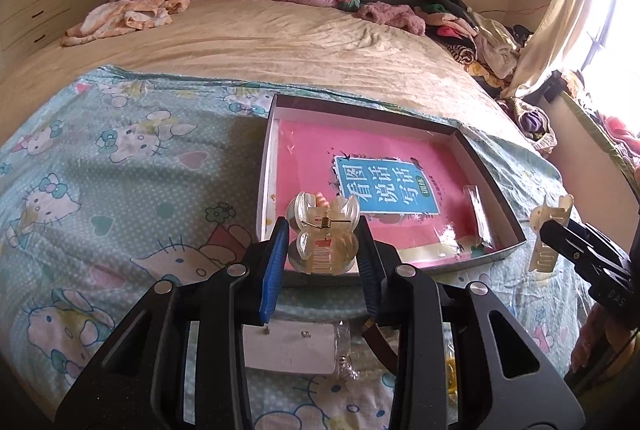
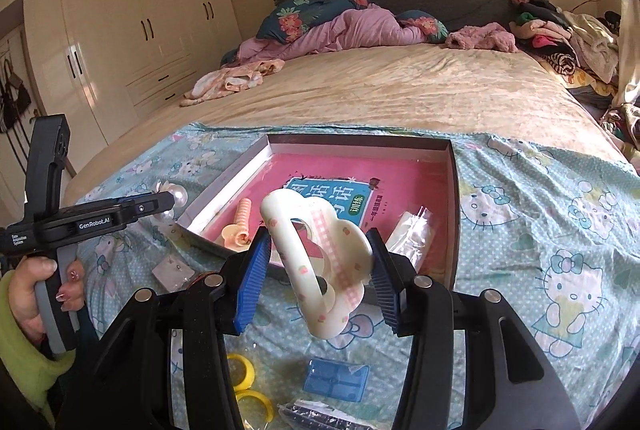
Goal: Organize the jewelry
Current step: 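Carry the clear clip with the left tool while the right tool carries the white clip into the tray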
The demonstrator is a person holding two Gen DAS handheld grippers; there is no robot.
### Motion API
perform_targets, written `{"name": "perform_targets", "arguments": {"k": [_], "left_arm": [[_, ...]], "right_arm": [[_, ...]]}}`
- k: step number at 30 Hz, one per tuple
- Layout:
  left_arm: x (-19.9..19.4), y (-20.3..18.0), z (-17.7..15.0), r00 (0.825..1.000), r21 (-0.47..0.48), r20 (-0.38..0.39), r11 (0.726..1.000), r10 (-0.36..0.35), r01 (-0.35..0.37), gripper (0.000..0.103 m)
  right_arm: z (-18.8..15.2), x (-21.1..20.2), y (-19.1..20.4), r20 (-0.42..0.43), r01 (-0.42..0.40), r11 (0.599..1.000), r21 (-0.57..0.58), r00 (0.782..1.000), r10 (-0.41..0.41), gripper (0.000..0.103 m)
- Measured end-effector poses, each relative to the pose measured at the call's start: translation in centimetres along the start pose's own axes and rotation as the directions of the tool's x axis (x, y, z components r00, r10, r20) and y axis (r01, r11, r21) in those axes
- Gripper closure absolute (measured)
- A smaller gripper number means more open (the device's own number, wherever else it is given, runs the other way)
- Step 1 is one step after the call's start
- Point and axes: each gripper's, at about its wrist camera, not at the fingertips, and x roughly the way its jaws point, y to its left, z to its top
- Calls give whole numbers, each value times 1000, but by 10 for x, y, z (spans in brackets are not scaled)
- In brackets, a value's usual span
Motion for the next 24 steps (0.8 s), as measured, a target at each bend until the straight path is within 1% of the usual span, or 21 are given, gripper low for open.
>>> {"name": "perform_targets", "arguments": {"k": [12, 18, 24], "left_arm": [[45, -1, 4, 996, 42, -60, 997, 72, -69, 78], [58, -3, 0, 993, 50, -91, 996, 72, -67, 78], [68, -6, -1, 991, 64, -99, 995, 85, -79, 78]], "right_arm": [[13, 16, -36, 11, 79, 995, 54, 997, -80, 56], [16, 28, -49, 1, 108, 992, 70, 994, -109, 56], [15, 44, -55, -33, 138, 988, 72, 990, -136, 56]]}}
